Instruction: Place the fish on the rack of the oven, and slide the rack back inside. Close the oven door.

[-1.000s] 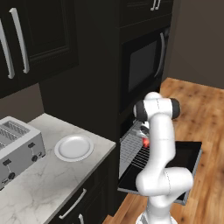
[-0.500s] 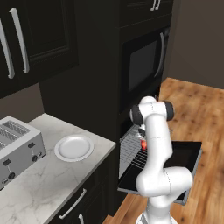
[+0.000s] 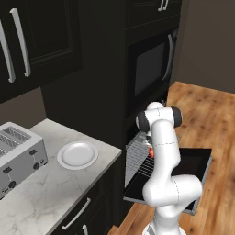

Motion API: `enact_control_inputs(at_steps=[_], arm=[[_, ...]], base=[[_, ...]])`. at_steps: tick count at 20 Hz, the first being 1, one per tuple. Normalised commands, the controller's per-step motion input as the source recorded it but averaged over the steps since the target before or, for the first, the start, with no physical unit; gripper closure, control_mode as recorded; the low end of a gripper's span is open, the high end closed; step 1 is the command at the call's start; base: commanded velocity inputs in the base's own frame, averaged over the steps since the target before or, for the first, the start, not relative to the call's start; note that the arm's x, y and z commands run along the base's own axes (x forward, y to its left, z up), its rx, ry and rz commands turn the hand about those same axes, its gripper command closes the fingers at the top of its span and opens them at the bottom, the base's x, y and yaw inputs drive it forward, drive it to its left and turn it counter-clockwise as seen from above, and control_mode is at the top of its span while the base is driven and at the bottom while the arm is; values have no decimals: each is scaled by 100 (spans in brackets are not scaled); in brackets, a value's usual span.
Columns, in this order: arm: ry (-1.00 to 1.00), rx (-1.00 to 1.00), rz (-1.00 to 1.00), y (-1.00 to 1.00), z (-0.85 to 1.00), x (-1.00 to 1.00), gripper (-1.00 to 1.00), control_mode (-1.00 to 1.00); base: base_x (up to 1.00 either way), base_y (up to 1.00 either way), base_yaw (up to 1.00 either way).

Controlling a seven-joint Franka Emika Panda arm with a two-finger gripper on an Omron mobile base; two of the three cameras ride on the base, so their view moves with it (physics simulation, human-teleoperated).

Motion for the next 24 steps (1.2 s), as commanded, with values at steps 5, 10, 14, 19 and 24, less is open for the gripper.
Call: enact_control_inputs(at_steps=[5,10,14,19,24], arm=[[-3,0,-1,-2,0,0,-100,-100],[-8,0,0,0,4,-4,-100,-100],[-15,0,0,0,40,-44,-100,-100],[-9,0,-3,0,62,-58,-100,-100],[3,-6,-6,13,61,-6,-100,-100]], base=[[0,0,0],[0,0,0],[0,0,0],[0,0,0],[0,0,0]])
